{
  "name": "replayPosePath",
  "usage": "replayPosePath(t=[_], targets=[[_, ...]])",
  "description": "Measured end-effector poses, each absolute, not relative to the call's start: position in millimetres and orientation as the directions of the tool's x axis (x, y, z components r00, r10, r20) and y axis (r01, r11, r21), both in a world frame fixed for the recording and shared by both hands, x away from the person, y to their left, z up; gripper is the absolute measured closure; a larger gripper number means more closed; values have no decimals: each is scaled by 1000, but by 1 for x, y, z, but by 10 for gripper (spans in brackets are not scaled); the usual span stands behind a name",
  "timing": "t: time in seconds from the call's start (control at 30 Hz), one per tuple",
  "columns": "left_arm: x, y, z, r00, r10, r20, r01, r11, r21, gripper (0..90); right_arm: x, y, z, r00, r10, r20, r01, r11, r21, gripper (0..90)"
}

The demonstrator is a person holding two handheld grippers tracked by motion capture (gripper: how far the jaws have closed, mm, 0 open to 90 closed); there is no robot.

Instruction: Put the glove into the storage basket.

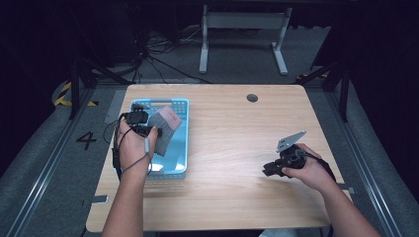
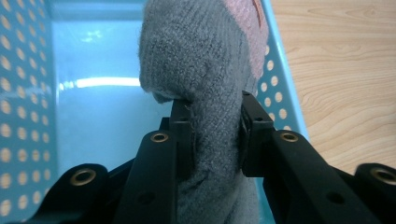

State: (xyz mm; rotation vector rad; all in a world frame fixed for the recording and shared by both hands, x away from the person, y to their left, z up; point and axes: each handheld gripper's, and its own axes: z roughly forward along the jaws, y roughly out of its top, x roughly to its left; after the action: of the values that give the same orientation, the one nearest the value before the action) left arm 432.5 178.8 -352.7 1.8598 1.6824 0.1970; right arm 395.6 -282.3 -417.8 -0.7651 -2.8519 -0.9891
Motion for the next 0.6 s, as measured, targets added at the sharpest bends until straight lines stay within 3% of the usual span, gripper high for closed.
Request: replayPosePath(t=[0.6], targets=[[443,189,-383,147,928,-341,881,34,472,718,396,-280,-420,-880,438,185,460,681,570,732]])
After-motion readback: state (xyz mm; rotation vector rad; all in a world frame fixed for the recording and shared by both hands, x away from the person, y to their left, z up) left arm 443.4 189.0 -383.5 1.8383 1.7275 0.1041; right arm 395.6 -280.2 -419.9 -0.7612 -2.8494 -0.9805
